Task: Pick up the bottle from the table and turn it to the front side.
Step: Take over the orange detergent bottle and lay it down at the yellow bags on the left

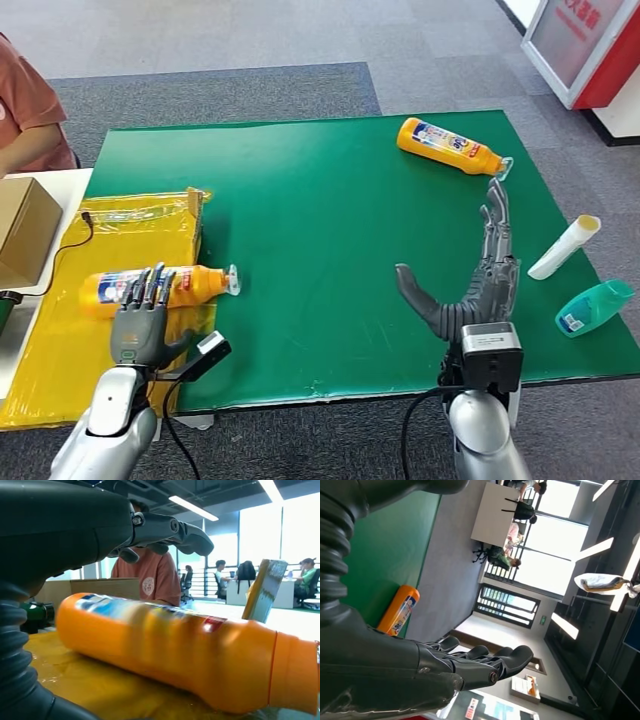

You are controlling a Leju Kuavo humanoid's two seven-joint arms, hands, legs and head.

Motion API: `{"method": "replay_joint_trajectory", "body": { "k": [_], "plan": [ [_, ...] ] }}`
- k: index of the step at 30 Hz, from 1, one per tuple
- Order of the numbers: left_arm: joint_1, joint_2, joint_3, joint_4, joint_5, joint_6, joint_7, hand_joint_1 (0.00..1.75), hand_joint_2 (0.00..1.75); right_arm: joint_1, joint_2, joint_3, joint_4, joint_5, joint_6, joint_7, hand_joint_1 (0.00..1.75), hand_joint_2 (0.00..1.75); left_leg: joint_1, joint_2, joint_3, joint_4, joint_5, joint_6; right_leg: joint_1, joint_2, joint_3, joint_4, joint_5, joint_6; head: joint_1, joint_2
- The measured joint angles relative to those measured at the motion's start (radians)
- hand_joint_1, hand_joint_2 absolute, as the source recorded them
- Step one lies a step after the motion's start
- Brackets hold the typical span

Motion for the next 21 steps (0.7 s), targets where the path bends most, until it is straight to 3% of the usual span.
{"method": "replay_joint_trajectory", "body": {
  "k": [6, 13, 18, 21],
  "plan": [
    [0.014, 0.001, -0.001, -0.069, 0.049, 0.049, -0.067, 0.00, 0.00, 0.009, 0.000, 0.001, 0.009, 0.004, 0.003, 0.009, 0.00, 1.75, 0.000, 0.000, 0.000, 0.000, 0.000, 0.000, 0.000, 0.000, 0.000, 0.000, 0.000, 0.000, 0.000, 0.000],
    [0.073, -0.003, -0.007, -0.313, 0.051, 0.101, -0.114, 0.00, 0.00, 0.025, 0.000, 0.018, 0.034, 0.012, -0.016, 0.012, 0.00, 1.75, 0.000, 0.000, 0.000, 0.000, 0.000, 0.000, 0.000, 0.000, 0.000, 0.000, 0.000, 0.000, 0.000, 0.000],
    [0.100, -0.006, -0.008, -0.404, 0.055, 0.102, -0.119, 0.00, 0.00, 0.028, 0.000, 0.021, 0.044, 0.014, -0.016, 0.014, 0.00, 1.75, 0.000, 0.000, 0.000, 0.000, -0.001, 0.000, 0.000, 0.000, 0.000, 0.000, -0.001, 0.000, 0.000, 0.000],
    [0.125, -0.013, -0.010, -0.468, 0.208, 0.049, -0.223, 0.00, 1.31, 0.036, 0.000, 0.021, 0.045, 0.020, -0.011, 0.026, 0.00, 1.75, 0.000, 0.000, 0.000, 0.000, -0.001, 0.000, 0.000, 0.000, 0.000, 0.000, -0.001, 0.000, 0.000, 0.000]
  ]
}}
